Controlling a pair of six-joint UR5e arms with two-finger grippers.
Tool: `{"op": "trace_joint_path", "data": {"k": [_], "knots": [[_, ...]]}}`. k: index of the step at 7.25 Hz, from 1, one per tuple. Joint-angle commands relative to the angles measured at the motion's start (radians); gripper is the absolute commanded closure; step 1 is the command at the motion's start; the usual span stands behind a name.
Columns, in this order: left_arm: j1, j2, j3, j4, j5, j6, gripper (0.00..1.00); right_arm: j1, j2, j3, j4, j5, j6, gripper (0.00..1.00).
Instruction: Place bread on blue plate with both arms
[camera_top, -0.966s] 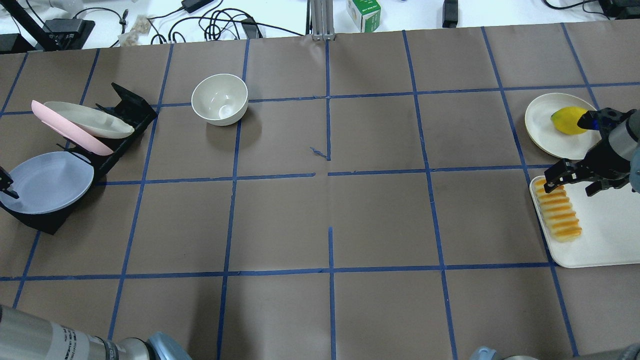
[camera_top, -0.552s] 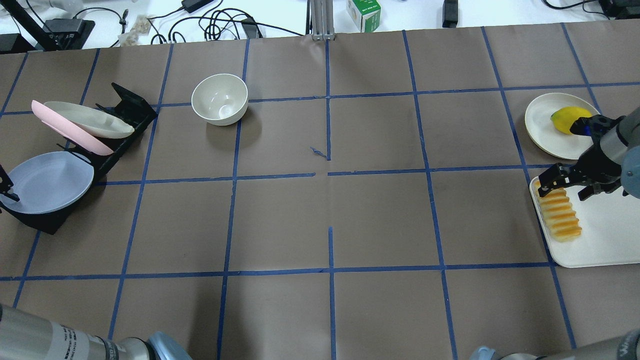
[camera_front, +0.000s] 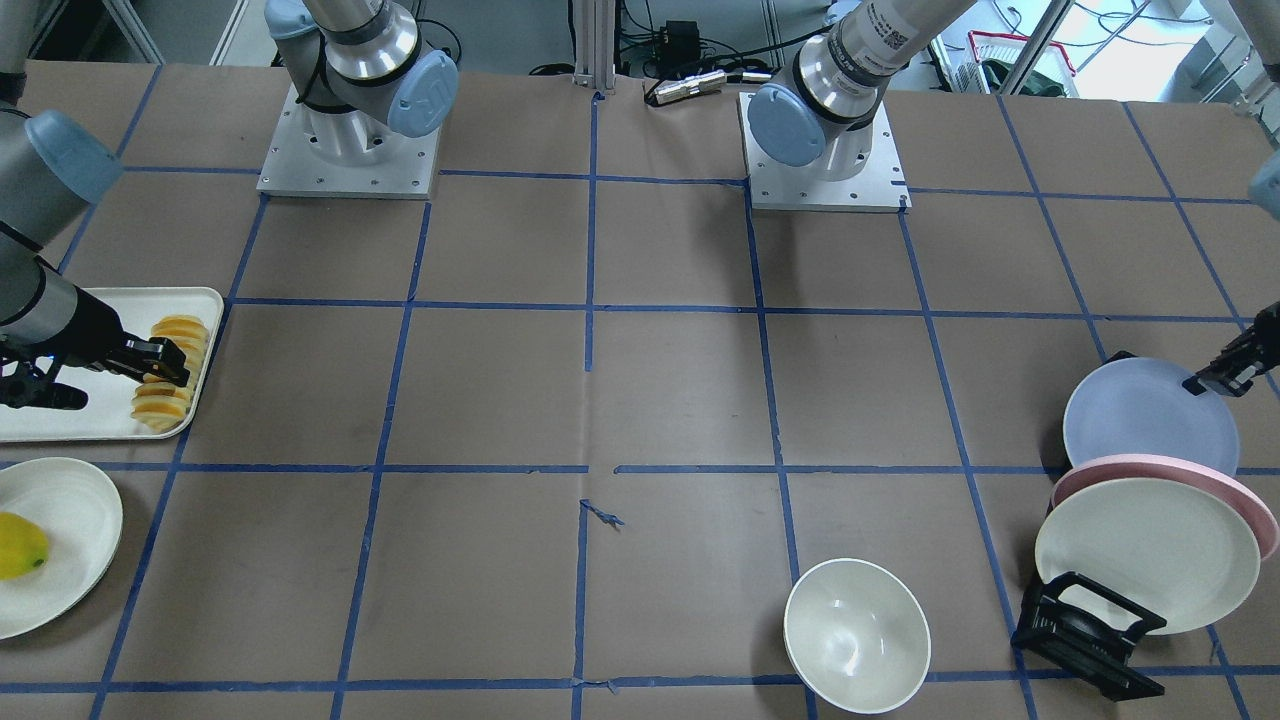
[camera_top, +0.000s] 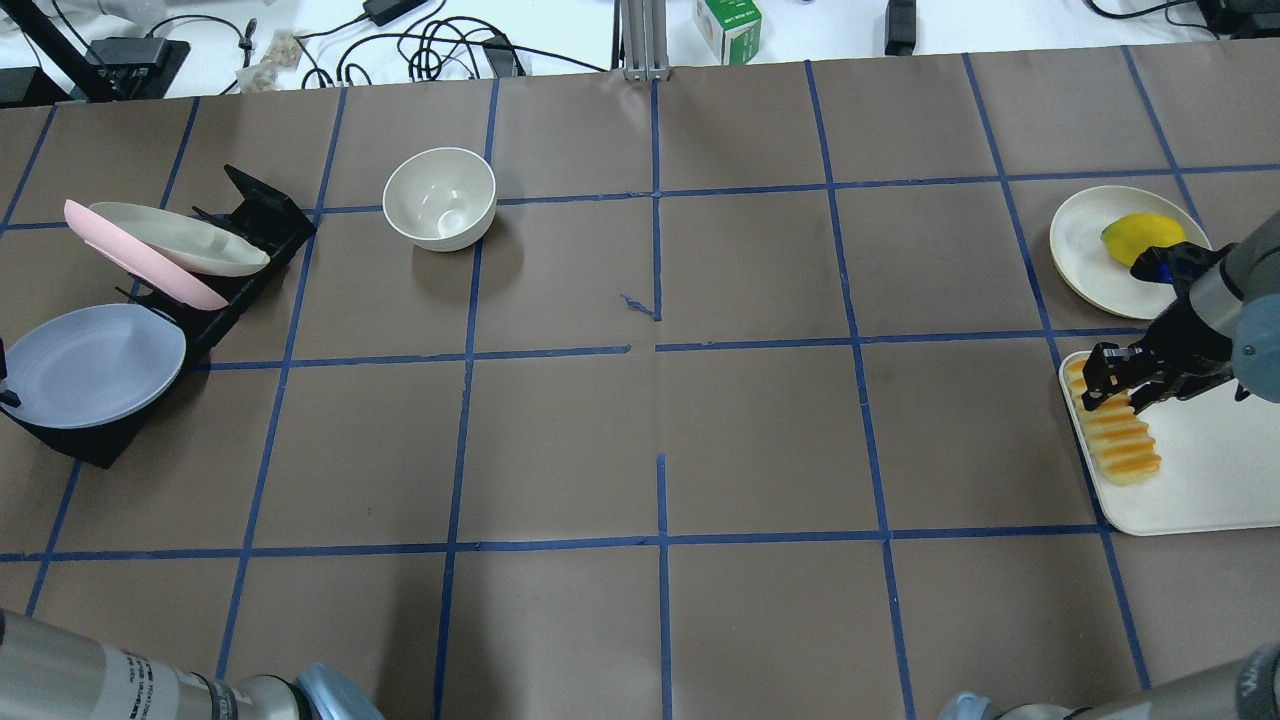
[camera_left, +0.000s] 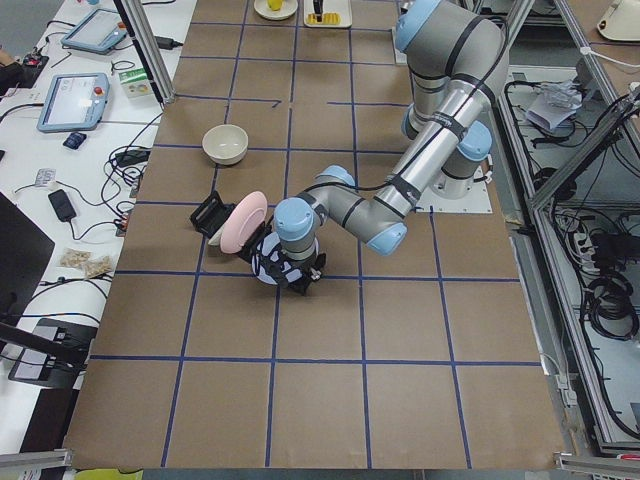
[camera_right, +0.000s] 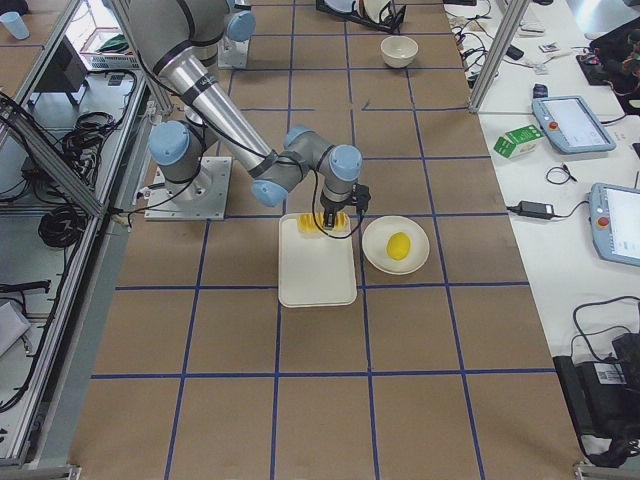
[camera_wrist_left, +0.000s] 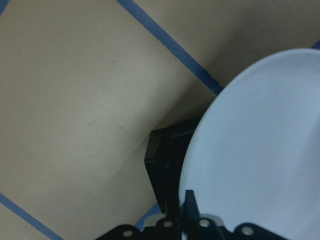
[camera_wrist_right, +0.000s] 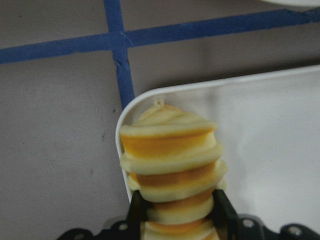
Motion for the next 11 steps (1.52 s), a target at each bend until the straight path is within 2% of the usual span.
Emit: {"op": "trace_joint_path", "data": {"k": [1, 3, 4, 6, 7, 8, 9, 10, 11], "knots": [[-0.003, 0.037, 0.004, -0.028, 0.01, 0.022, 1.0, 0.0, -0.009, -0.005, 0.02, -0.077, -0.006, 1.0], [-0.006, 0.136, 0.077, -0.205, 0.052, 0.037, 1.0, 0.002, -0.079, -0.015, 0.112, -0.113, -0.003, 1.0], [-0.006, 0.187, 0.122, -0.353, 0.06, 0.04, 1.0, 0.002, -0.148, -0.028, 0.188, -0.106, 0.001, 1.0], [-0.026, 0.28, 0.093, -0.521, 0.04, 0.02, 1.0, 0.015, -0.209, -0.102, 0.337, -0.075, 0.001, 1.0], [-0.1, 0.311, 0.055, -0.54, -0.023, 0.022, 1.0, 0.018, -0.21, -0.151, 0.429, -0.013, 0.003, 1.0], [-0.209, 0.34, -0.003, -0.539, -0.043, 0.017, 1.0, 0.044, -0.21, -0.204, 0.463, 0.024, 0.015, 1.0], [-0.323, 0.35, -0.063, -0.522, -0.101, -0.009, 1.0, 0.108, -0.21, -0.246, 0.49, 0.02, 0.059, 1.0], [-0.421, 0.326, -0.111, -0.472, -0.231, -0.014, 1.0, 0.185, -0.21, -0.274, 0.526, 0.026, 0.187, 1.0], [-0.53, 0.321, -0.181, -0.36, -0.273, -0.029, 1.0, 0.265, -0.21, -0.281, 0.53, 0.026, 0.286, 1.0]]}}
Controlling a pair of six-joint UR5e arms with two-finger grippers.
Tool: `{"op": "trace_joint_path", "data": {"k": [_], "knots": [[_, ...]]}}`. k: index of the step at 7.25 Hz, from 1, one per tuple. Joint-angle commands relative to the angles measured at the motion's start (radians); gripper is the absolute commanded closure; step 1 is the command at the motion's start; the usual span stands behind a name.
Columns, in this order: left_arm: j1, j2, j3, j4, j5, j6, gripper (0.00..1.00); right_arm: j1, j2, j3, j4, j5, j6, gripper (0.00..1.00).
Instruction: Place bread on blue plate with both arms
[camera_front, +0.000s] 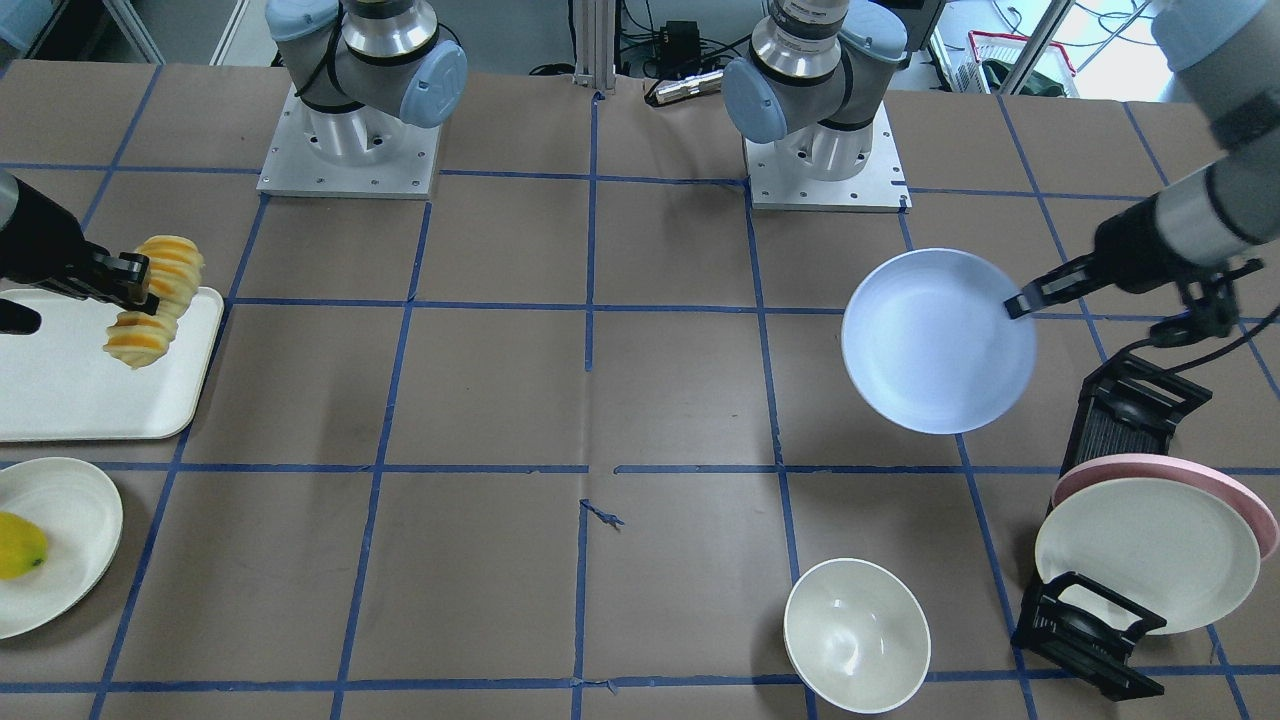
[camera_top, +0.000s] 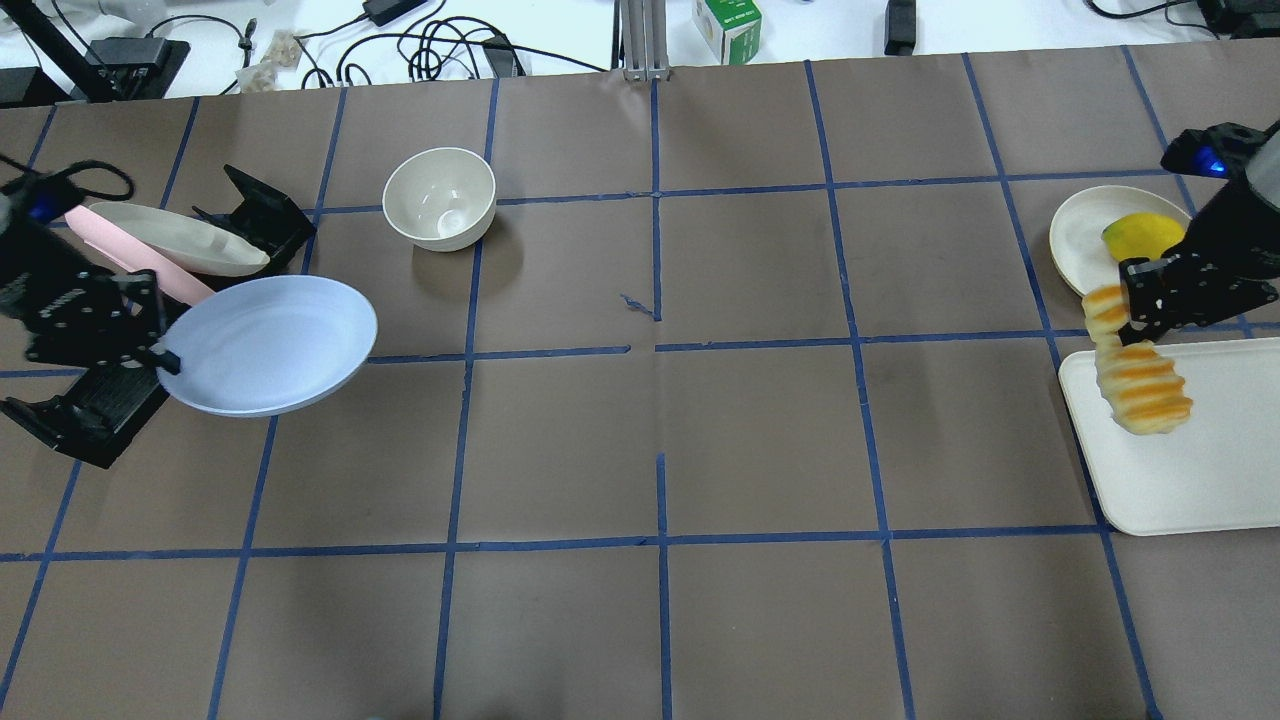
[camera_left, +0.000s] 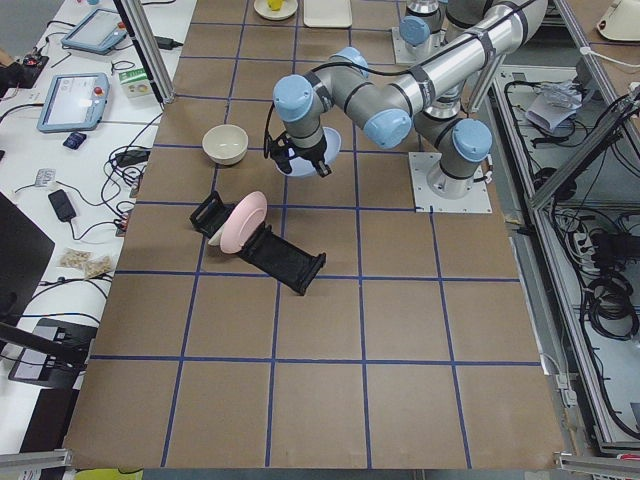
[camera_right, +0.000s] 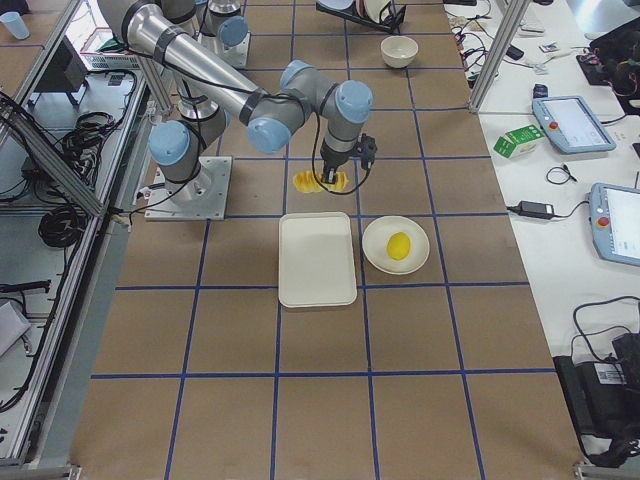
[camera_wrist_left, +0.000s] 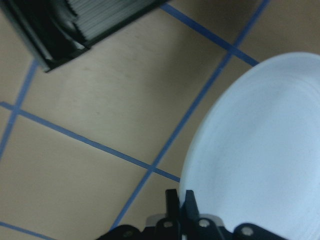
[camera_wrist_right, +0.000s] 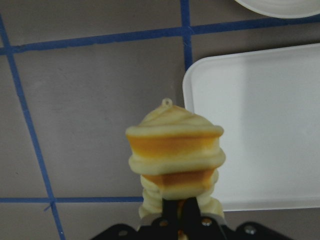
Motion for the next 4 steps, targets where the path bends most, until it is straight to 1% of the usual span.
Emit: {"op": "trace_joint_path", "data": {"k": [1, 2, 3, 4], "knots": [[-0.254, -0.015, -0.153, 0.302, -0.117, -0.105, 1.0, 0.147, -0.002, -0.028, 0.021, 0.004, 0.153, 1.0], [-0.347, -0.053, -0.205, 0.518, -0.157, -0.189, 1.0, 0.17, -0.01, -0.026, 0.021, 0.009, 0.194, 1.0], [-0.415, -0.095, -0.242, 0.666, -0.171, -0.274, 1.0, 0.202, -0.011, -0.026, 0.019, 0.057, 0.248, 1.0], [-0.486, -0.109, -0.273, 0.762, -0.171, -0.348, 1.0, 0.234, -0.013, -0.026, 0.01, 0.049, 0.288, 1.0]]}}
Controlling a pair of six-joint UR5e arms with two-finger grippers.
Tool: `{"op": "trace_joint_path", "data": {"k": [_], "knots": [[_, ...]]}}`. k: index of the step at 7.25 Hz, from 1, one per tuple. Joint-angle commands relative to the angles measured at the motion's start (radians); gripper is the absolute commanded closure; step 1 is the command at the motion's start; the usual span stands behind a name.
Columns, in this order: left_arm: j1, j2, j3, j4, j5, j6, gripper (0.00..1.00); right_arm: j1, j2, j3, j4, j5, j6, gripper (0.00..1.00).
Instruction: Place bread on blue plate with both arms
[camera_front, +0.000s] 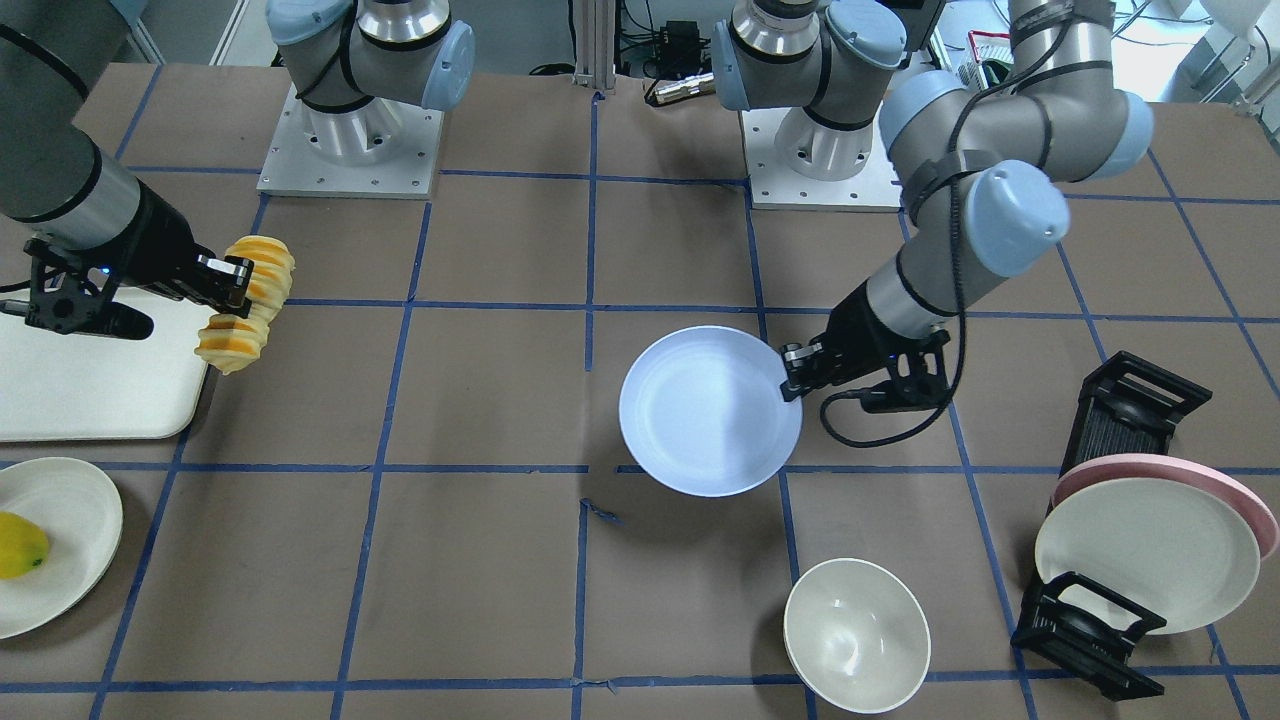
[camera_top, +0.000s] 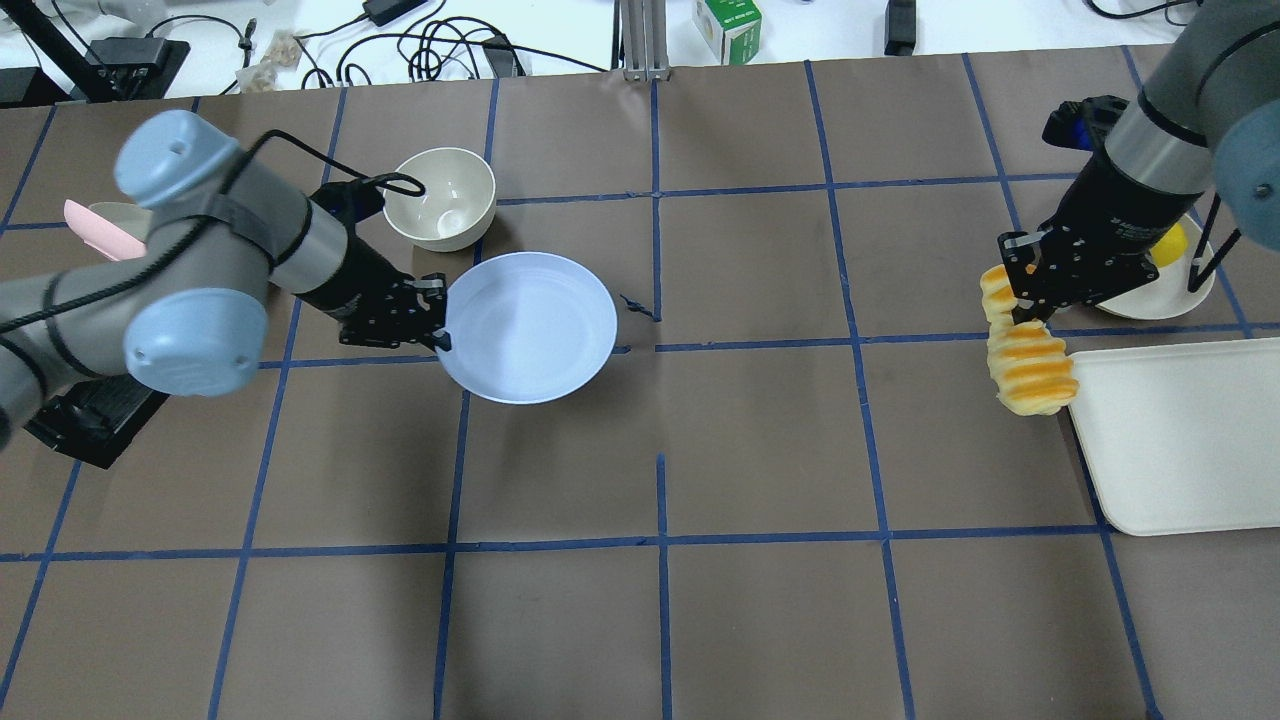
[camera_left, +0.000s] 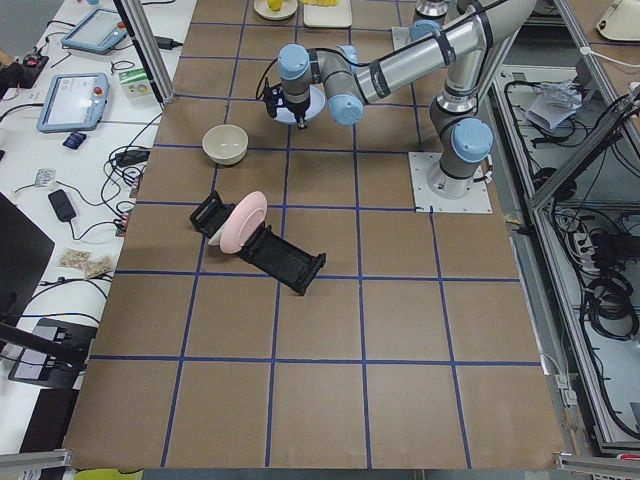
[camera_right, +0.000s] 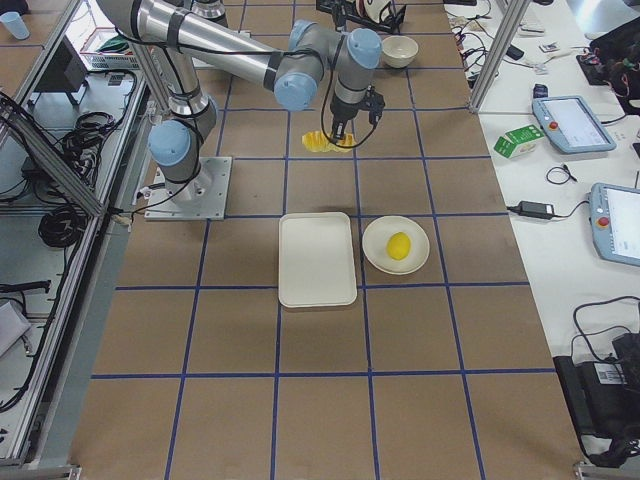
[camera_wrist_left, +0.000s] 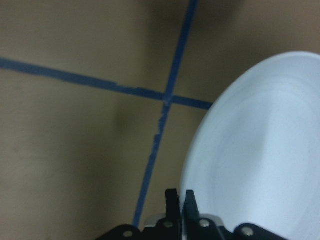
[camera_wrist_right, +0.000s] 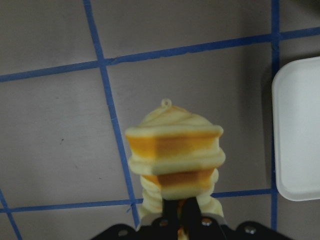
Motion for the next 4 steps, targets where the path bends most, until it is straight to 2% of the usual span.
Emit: {"op": "trace_joint_path", "data": {"k": [1, 2, 4], "knots": [[-0.152, -0.053, -0.077, 0.276, -0.013, -0.175, 1.0, 0.062, -0.003, -0.002, -0.012, 0.021, 0.086, 1.0], [-0.178, -0.092, -0.088, 0.342, -0.004, -0.234, 1.0, 0.096, 0.006, -0.001, -0.056, 0.022, 0.087, 1.0], [-0.188, -0.142, -0.105, 0.366, -0.004, -0.239, 1.0, 0.194, 0.024, -0.002, -0.1, 0.022, 0.138, 1.0]]}}
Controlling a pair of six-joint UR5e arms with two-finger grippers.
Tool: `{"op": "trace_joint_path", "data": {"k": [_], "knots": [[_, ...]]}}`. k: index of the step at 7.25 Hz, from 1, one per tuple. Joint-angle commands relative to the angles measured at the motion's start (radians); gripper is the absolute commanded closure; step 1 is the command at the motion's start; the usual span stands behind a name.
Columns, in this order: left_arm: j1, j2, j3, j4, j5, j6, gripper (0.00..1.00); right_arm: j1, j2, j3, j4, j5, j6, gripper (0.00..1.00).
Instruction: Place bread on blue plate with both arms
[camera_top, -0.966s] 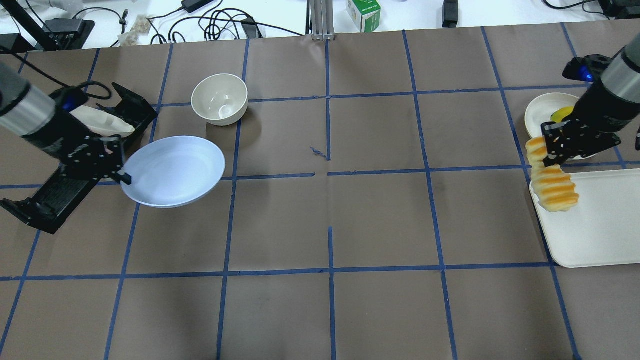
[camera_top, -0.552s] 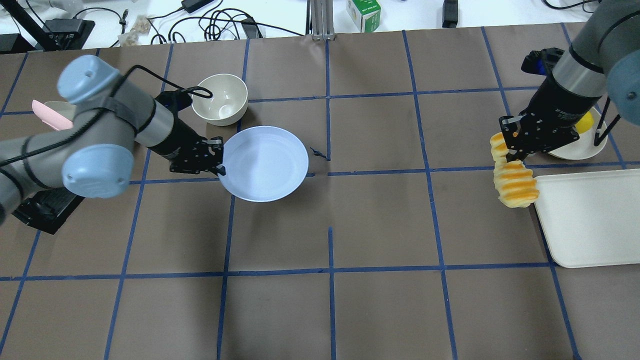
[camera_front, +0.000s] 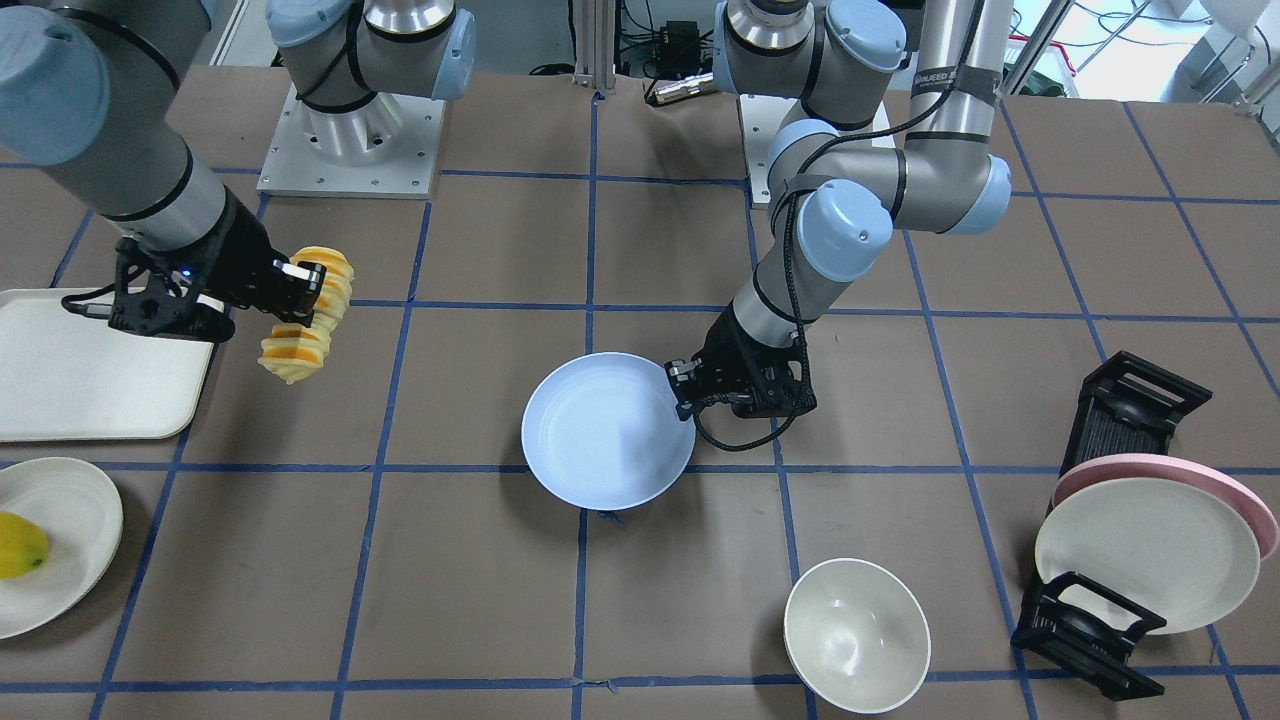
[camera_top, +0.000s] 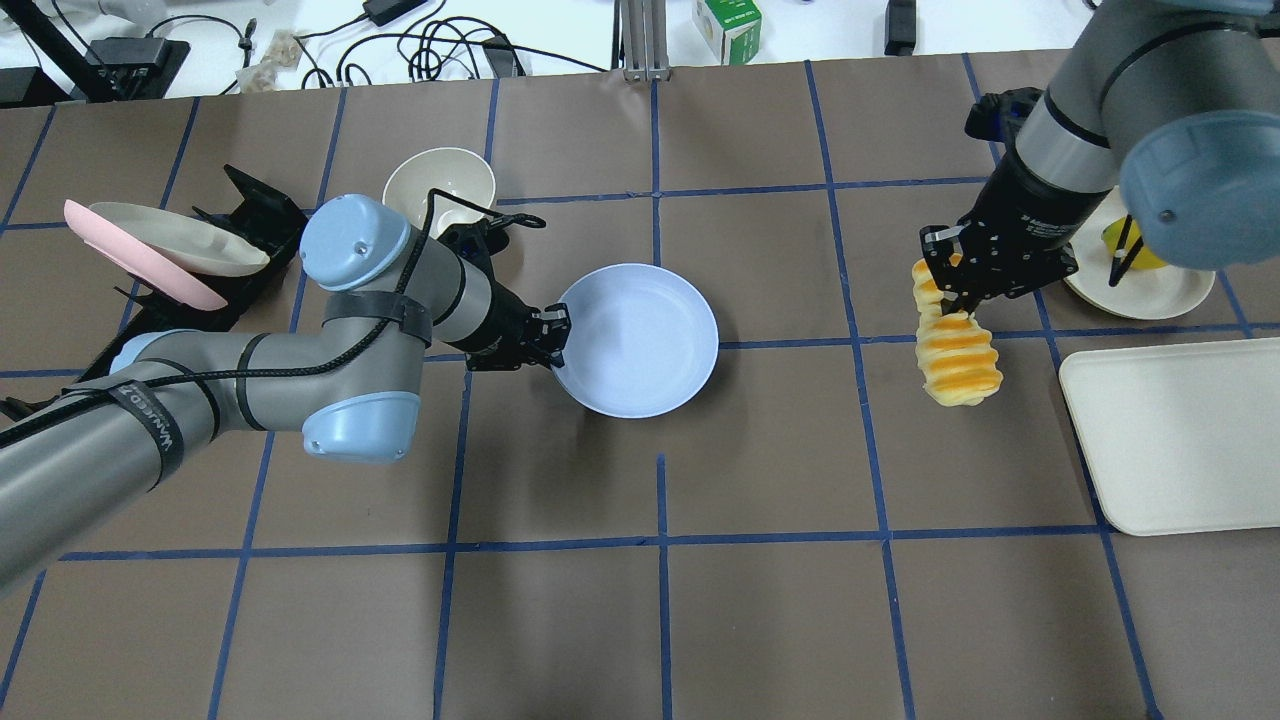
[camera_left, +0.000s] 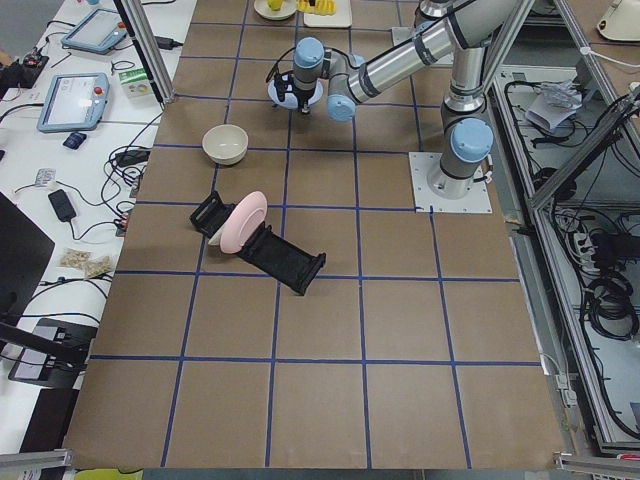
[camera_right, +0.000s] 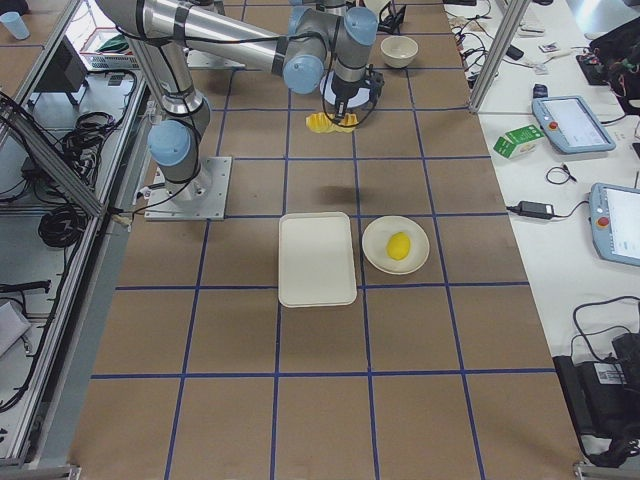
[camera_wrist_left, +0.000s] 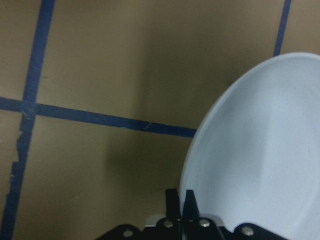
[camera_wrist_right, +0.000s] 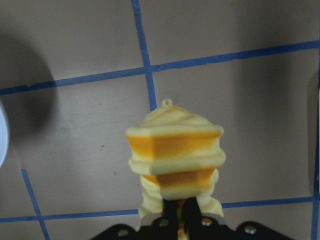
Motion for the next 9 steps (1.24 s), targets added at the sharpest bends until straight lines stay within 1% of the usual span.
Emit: {"op": "trace_joint_path", "data": {"k": [1, 2, 3, 4, 5, 6, 8, 9], "knots": [[-0.02, -0.042, -0.033, 0.026, 0.001, -0.019, 0.69, 0.115, 0.049, -0.001, -0.058, -0.004, 0.07, 1.0], [-0.025, -0.044, -0.031, 0.028, 0.003, -0.044, 0.28, 0.169, 0.055, -0.001, -0.068, -0.002, 0.077, 1.0], [-0.02, -0.025, -0.018, 0.049, 0.004, -0.039, 0.0, 0.208, 0.062, -0.004, -0.081, 0.007, 0.075, 1.0], [0.016, -0.009, 0.039, 0.028, 0.022, -0.036, 0.0, 0.25, 0.124, -0.019, -0.128, 0.008, 0.101, 1.0], [0.065, 0.022, 0.142, -0.145, 0.026, -0.003, 0.0, 0.319, 0.166, -0.058, -0.165, 0.007, 0.186, 1.0], [0.09, 0.054, 0.241, -0.317, 0.03, 0.107, 0.0, 0.381, 0.225, -0.1, -0.183, 0.007, 0.245, 1.0], [0.142, 0.105, 0.441, -0.675, 0.108, 0.257, 0.0, 0.468, 0.363, -0.178, -0.292, 0.007, 0.398, 1.0], [0.151, 0.142, 0.51, -0.839, 0.175, 0.304, 0.0, 0.516, 0.415, -0.189, -0.337, -0.007, 0.426, 1.0]]}}
